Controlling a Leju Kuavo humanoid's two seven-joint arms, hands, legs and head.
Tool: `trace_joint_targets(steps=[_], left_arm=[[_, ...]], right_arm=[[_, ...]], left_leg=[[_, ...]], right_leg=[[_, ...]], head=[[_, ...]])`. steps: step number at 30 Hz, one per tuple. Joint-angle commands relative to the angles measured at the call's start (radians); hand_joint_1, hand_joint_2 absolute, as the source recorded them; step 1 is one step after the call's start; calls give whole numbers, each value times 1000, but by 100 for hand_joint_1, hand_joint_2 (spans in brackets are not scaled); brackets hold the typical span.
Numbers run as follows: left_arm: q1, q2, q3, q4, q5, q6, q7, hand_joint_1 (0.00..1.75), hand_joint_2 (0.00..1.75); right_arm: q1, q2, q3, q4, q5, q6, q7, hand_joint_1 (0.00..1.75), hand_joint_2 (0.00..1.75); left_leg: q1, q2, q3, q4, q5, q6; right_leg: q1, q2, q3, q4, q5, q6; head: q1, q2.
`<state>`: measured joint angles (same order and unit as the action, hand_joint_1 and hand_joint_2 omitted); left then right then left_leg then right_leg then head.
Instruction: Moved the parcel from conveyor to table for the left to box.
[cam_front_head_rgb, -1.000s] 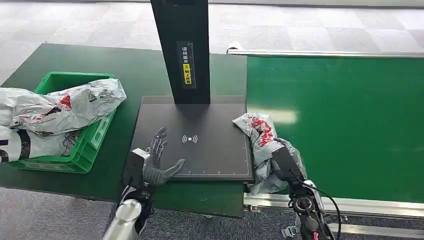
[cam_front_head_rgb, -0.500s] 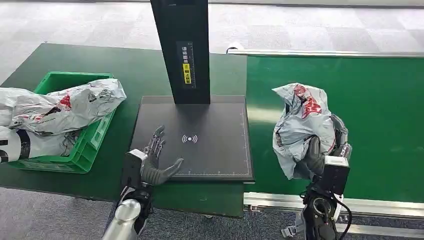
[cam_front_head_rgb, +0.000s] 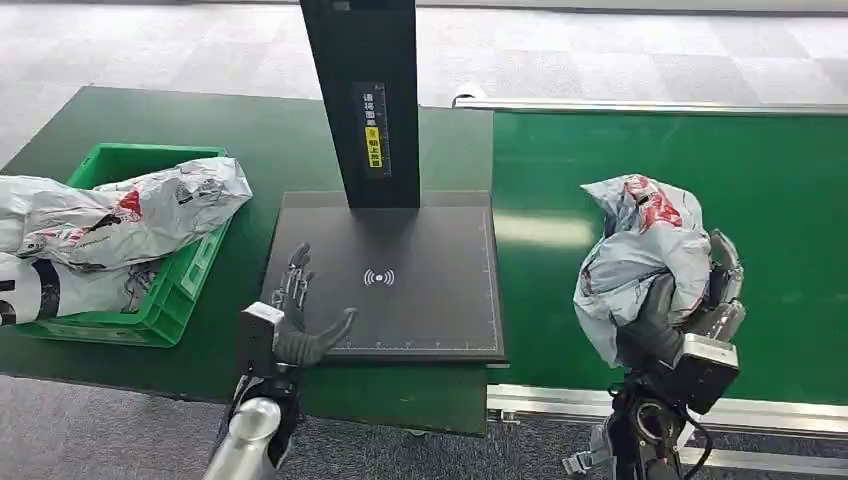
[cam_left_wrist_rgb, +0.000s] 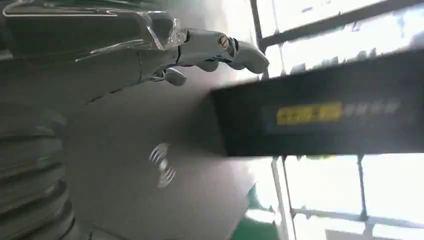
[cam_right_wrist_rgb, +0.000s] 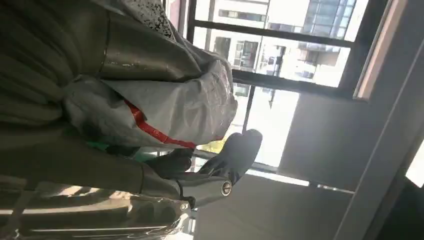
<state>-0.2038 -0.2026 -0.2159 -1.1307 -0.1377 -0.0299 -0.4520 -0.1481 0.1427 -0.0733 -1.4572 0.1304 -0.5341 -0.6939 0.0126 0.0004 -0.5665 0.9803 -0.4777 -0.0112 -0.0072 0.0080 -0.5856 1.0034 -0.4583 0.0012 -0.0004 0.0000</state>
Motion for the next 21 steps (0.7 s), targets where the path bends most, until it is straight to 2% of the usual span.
trace_joint_targets(steps=[1, 9, 15, 18, 21], left_arm=[[-30, 13, 25, -93, 49, 297, -144, 0, 175], [-72, 12, 17, -87, 129, 372, -193, 0, 175], [-72, 12, 17, -87, 129, 372, -193, 0, 175], [-87, 6, 24, -77, 107, 491, -220, 0, 175], [-109, 8, 11, -76, 123, 501, -213, 0, 175]], right_arm=[[-94, -53, 219, 101, 148, 69, -4, 175, 175], [-190, -70, 414, 238, 192, 127, -4, 175, 175], [-190, -70, 414, 238, 192, 127, -4, 175, 175], [-221, -76, 456, 337, 204, 149, 4, 175, 175], [-244, -51, 509, 413, 201, 130, -4, 175, 175]], left_leg=[[0, 4, 1, 0, 0, 0], [0, 3, 2, -1, 0, 1], [0, 0, 1, 0, 1, 0], [0, 1, 1, -1, 1, 0], [0, 1, 2, -1, 1, 0]], right_leg=[[0, 3, 0, 0, 1, 0], [0, 3, 1, -1, 1, 0], [0, 0, 1, 0, 0, 0], [0, 0, 1, -1, 0, 0], [1, 1, 1, -1, 1, 0]], head=[[0, 0], [0, 0], [0, 0], [0, 0], [0, 0]])
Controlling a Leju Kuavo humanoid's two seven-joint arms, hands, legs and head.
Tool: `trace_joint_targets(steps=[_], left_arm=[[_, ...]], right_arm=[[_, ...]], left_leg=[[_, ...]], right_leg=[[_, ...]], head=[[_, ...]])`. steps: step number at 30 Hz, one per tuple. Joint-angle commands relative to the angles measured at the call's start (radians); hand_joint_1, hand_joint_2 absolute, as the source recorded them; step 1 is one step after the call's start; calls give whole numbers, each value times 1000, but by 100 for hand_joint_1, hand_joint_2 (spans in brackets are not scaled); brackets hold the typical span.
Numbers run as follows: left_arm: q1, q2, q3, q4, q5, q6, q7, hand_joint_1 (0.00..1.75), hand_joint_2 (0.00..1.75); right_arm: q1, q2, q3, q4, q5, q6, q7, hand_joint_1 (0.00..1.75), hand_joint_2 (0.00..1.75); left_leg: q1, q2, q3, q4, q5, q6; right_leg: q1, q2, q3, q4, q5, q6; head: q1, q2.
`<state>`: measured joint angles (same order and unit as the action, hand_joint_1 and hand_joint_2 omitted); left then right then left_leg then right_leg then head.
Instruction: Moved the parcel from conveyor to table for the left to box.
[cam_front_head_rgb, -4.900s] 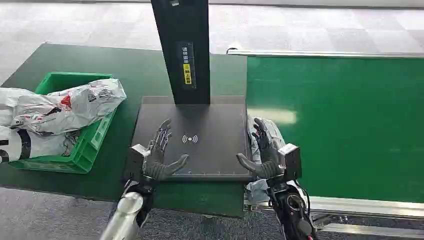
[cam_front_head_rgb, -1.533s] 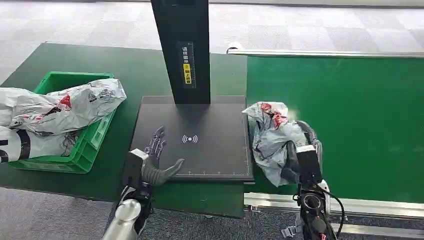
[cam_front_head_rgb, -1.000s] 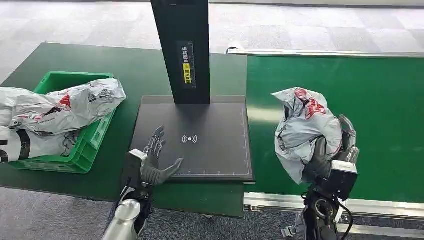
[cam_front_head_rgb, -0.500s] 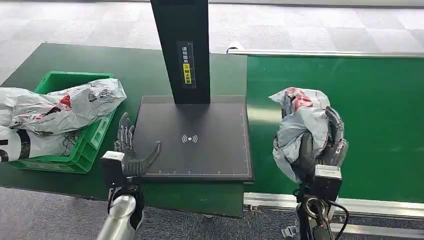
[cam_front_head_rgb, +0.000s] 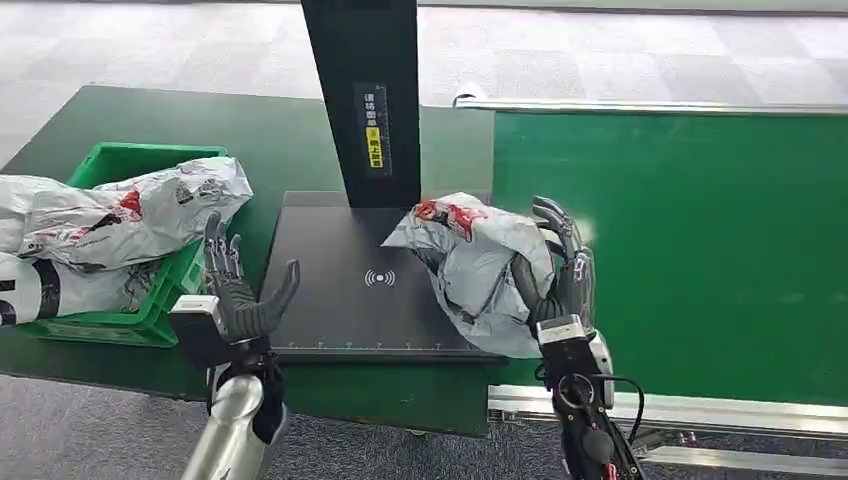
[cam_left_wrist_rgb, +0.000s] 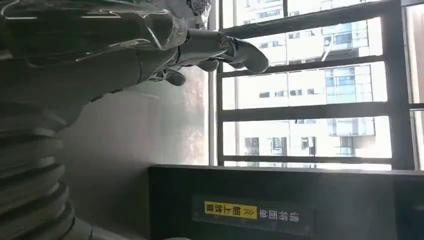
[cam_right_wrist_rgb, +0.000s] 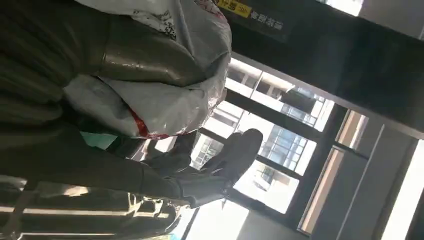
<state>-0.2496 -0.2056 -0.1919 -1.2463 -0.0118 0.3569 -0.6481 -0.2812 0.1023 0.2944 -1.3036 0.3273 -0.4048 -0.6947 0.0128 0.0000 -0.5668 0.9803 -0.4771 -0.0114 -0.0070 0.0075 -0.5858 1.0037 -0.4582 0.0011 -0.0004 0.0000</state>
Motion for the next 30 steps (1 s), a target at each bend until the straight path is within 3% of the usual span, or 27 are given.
trace_joint_targets(steps=[1, 5, 10, 12, 13, 19, 23, 30], left_arm=[[-66, 14, -17, 41, -1, 114, -16, 0, 175], [-92, 13, -33, 74, 28, 124, -22, 0, 175], [-105, 10, -58, 108, 57, 113, -24, 0, 175], [-108, 11, -72, 123, 61, 108, -27, 0, 175], [-112, 10, -76, 131, 64, 103, -26, 0, 175], [-106, 15, -77, 144, 60, 74, -15, 0, 175], [-114, 15, -82, 167, 60, 55, -8, 0, 175], [-116, 14, -84, 172, 59, 54, -8, 0, 175]], right_arm=[[-115, -10, 156, 272, -9, 8, -3, 175, 175], [-179, 19, 196, 453, -86, 81, -3, 175, 175], [-254, 37, 177, 682, -193, 256, -3, 175, 175], [-267, 47, 128, 774, -332, 537, 3, 175, 175], [-277, 47, 109, 815, -369, 611, 1, 175, 175], [-280, 31, 90, 784, -347, 511, -3, 175, 175], [-246, 14, 33, 677, -385, 526, -3, 175, 175], [-242, 13, 27, 669, -389, 530, -3, 175, 175]], left_leg=[[0, 2, 2, -1, 0, 1], [0, 2, 3, -2, 1, 1], [0, 1, 3, -1, 1, 1], [0, 0, 3, -2, 1, 1], [0, 0, 4, -2, 1, 1], [0, -1, 3, -1, 1, 1], [-1, -2, 3, -1, 1, 1], [0, -1, 2, -1, 1, 1]], right_leg=[[0, 1, 2, -2, 1, 0], [0, 1, 3, -2, 1, 0], [0, 0, 3, -2, 1, 0], [0, -1, 3, -2, 1, 0], [0, -1, 4, -3, 1, 0], [0, -2, 3, -1, 0, 0], [-1, -3, 3, -1, 0, 0], [0, -2, 2, -1, 0, 0]], head=[[0, 0], [0, 0], [0, 0], [0, 0], [0, 0], [0, 0], [0, 0], [0, 0]])
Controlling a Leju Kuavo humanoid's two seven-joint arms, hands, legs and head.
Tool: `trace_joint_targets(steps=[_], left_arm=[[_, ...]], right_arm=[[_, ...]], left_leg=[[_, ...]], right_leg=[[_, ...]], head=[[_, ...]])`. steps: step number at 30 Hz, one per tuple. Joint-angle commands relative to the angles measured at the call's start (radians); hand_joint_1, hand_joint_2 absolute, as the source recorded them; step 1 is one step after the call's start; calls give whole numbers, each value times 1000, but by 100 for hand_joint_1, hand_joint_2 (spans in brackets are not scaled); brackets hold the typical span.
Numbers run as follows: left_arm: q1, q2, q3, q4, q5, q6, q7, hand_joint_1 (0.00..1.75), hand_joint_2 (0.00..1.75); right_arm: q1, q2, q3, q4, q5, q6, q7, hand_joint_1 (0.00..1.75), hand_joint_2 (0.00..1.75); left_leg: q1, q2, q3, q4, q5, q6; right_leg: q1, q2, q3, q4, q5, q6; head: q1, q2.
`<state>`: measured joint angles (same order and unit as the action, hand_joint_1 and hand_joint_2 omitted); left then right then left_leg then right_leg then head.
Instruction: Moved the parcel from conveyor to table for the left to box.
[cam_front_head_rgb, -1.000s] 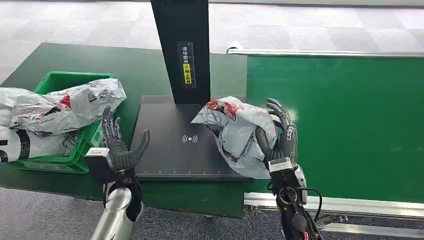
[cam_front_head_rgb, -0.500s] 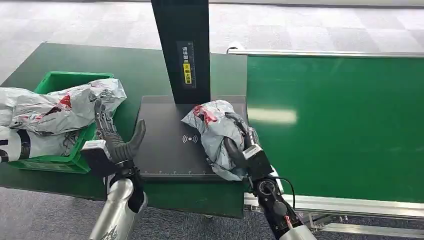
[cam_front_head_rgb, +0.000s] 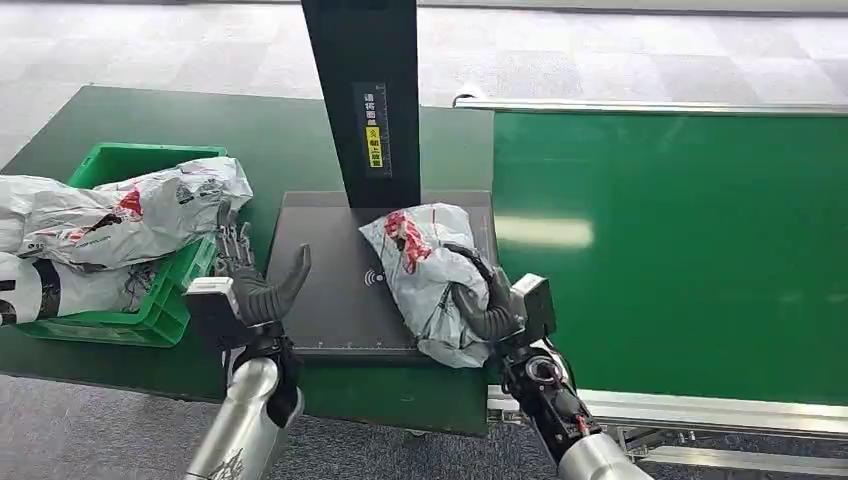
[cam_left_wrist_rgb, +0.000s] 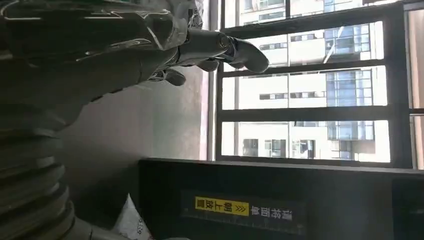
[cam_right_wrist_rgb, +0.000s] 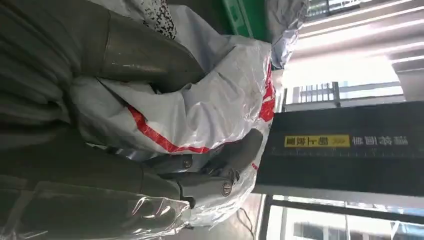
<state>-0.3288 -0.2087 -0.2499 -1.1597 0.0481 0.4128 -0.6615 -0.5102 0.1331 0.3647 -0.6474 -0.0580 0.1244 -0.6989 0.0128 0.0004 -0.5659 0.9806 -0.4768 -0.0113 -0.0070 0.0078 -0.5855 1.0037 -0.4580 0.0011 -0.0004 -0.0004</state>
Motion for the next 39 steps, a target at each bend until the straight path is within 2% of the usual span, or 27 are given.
trace_joint_targets(steps=[1, 9, 10, 11, 17, 20, 25, 26, 29, 30, 33, 36, 39], left_arm=[[-37, 17, -26, 85, -1, -2, 5, 0, 175], [-39, 15, -26, 91, 1, -5, 4, 0, 175], [-36, 16, -25, 89, 0, -4, 3, 0, 175], [-30, 18, -23, 82, -2, -3, 5, 0, 175], [-6, 29, -21, 61, -22, -18, 12, 0, 175], [3, 35, -21, 51, -33, -17, 12, 0, 175], [28, 48, -16, 21, -42, -19, 16, 0, 175], [30, 50, -15, 20, -44, -18, 18, 0, 175], [31, 51, -15, 20, -44, -18, 18, 0, 175], [33, 52, -15, 17, -48, -18, 24, 0, 175], [41, 55, -13, 11, -55, -19, 32, 0, 175], [48, 57, -14, 6, -69, -22, 41, 0, 175], [56, 57, -14, -5, -79, -29, 45, 0, 175]], right_arm=[[-13, -17, -44, 13, -4, 1, 1, 175, 175], [10, -12, -74, -44, -1, -34, 1, 175, 175], [11, -7, -86, -42, 2, -66, 1, 145, 175], [13, -4, -95, -48, 9, -104, 1, 0, 175], [44, -15, -118, -128, 28, -227, 1, 0, 175], [36, -17, -122, -97, 27, -263, 8, 0, 175], [29, -36, -86, -36, 110, -390, 111, 0, 175], [24, -42, -77, -23, 123, -393, 141, 0, 175], [24, -45, -78, -23, 123, -392, 140, 0, 175], [14, -50, -64, 4, 141, -384, 214, 0, 175], [21, -70, -46, 16, 179, -362, 296, 0, 175], [36, -84, -41, 24, 187, -254, 378, 0, 175], [51, -86, -59, 9, 178, -205, 383, 0, 175]], left_leg=[[0, -1, 1, -1, 0, 0], [0, -2, 1, -1, 0, 1], [0, -2, 1, -1, 1, 1], [-1, -1, 1, -1, 0, 1], [-1, -1, 2, -2, 0, 1], [-1, -1, 2, -2, 0, 1], [-1, 0, 1, -1, 0, 0], [0, 0, 2, -2, 0, 1], [0, -1, 2, -1, 0, 1], [-1, 0, 3, -2, 0, 1], [0, -1, 2, -2, 0, 1], [0, -1, 2, -2, 0, 1], [0, -1, 3, -2, 0, 1]], right_leg=[[0, -2, 1, -1, 0, 0], [0, -2, 1, -1, 0, 0], [0, -3, 2, -1, 0, 0], [0, -2, 1, -1, 0, 0], [0, -2, 3, -2, 0, 0], [0, -1, 2, -1, 0, 0], [0, -1, 1, -1, 0, 0], [0, 0, 2, -2, 0, 0], [0, -1, 2, -2, 0, 0], [0, -1, 3, -2, 0, 0], [0, -1, 3, -2, 0, 0], [0, -2, 3, -2, 0, 0], [0, -2, 4, -3, 0, 0]], head=[[0, 0], [0, 0], [0, 0], [0, 0], [0, 0], [0, 0], [0, 0], [0, 0], [0, 0], [0, 0], [0, 0], [0, 0], [0, 0]])
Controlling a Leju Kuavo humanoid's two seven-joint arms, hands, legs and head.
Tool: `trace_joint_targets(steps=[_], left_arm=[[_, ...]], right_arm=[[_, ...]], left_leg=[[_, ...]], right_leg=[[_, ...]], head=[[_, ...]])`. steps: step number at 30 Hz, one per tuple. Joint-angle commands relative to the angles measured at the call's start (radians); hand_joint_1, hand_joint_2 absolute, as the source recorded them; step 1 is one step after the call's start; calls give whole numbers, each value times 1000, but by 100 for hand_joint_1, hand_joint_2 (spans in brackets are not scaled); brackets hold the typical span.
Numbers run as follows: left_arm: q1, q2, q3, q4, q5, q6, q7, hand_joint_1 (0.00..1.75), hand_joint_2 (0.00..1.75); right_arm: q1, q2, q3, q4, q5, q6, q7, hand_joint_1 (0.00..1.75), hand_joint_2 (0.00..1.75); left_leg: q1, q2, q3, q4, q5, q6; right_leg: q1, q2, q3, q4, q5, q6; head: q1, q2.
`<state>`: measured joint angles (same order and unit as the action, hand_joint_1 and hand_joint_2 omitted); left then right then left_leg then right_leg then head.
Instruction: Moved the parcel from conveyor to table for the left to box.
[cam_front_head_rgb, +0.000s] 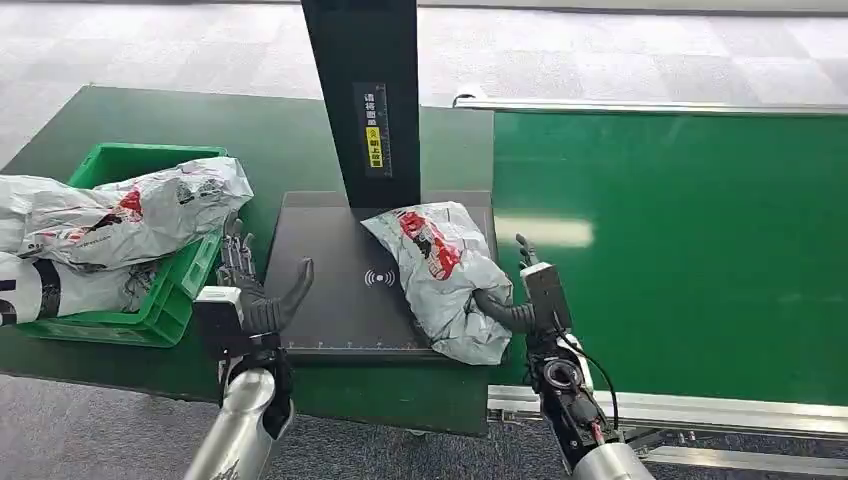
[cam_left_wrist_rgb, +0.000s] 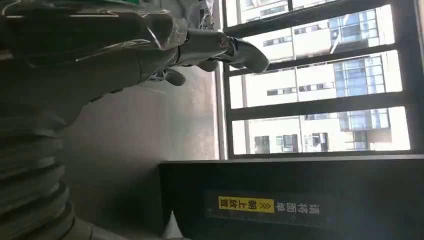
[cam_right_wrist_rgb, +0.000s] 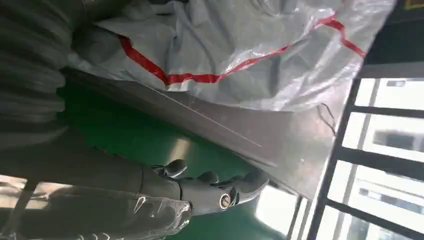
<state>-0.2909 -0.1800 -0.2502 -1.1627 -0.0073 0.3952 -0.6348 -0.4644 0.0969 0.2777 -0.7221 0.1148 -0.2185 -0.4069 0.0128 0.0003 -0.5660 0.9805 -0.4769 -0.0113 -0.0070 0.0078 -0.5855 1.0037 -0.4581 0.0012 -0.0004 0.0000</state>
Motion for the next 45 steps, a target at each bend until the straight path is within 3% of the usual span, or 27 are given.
trace_joint_targets(steps=[1, 6, 16, 19, 27, 28, 32, 36, 42, 45], left_arm=[[19, 30, -16, -4, -26, -16, 19, 0, 175], [32, 32, -31, -22, -85, -31, 40, 0, 175], [47, 25, -17, -40, -113, -37, 53, 0, 175], [68, 20, -7, -64, -131, -37, 59, 0, 175], [74, 21, -6, -72, -135, -38, 60, 0, 175], [75, 15, -1, -76, -135, -43, 59, 0, 175], [67, 13, -6, -63, -135, -57, 49, 0, 175], [58, 13, -7, -45, -130, -65, 35, 0, 175], [54, 20, -15, -36, -149, -56, 22, 0, 175], [54, 20, -14, -35, -155, -50, 21, 0, 175]], right_arm=[[9, -49, 21, 77, -3, 144, 86, 0, 175], [49, -66, -12, -14, 23, 172, 164, 0, 175], [59, -63, -43, -38, 86, 170, 195, 0, 175], [77, -33, -90, -106, 118, 60, 95, 0, 175], [83, -30, -91, -132, 120, 61, 102, 0, 175], [111, -9, -134, -219, 100, -41, -112, 0, 175], [158, -8, -127, -370, 63, 22, -179, 0, 175], [200, -10, -116, -457, -35, 159, -283, 0, 175], [200, -20, -116, -473, -188, 405, -275, 0, 175], [194, -23, -116, -457, -187, 428, -273, 0, 175]], left_leg=[[0, -1, 3, -2, 0, 1], [0, -2, 2, -2, 0, 1], [0, -1, 3, -2, 0, 1], [0, -1, 3, -2, 0, 1], [0, 0, 1, -1, 0, 1], [-1, 0, 2, -1, 0, 1], [-1, 0, 0, 0, 0, 0], [0, -1, 1, -1, 0, 0], [0, -1, 1, -1, 0, 1], [-1, -1, 1, -1, 0, 1]], right_leg=[[0, -1, 3, -2, 0, 0], [0, -2, 3, -2, 0, 0], [0, -2, 3, -2, 0, 0], [0, -2, 3, -2, 0, 0], [0, 0, 1, -1, 0, 0], [0, -1, 2, -1, 0, 0], [-1, -1, -1, 0, 0, 0], [0, -2, 2, -1, -1, 0], [0, -2, 1, -1, 0, 0], [0, -2, 1, -1, 0, 0]], head=[[0, 0], [0, 0], [0, 0], [0, 0], [0, 0], [0, 0], [0, 0], [0, 0], [0, 0], [0, 0]])
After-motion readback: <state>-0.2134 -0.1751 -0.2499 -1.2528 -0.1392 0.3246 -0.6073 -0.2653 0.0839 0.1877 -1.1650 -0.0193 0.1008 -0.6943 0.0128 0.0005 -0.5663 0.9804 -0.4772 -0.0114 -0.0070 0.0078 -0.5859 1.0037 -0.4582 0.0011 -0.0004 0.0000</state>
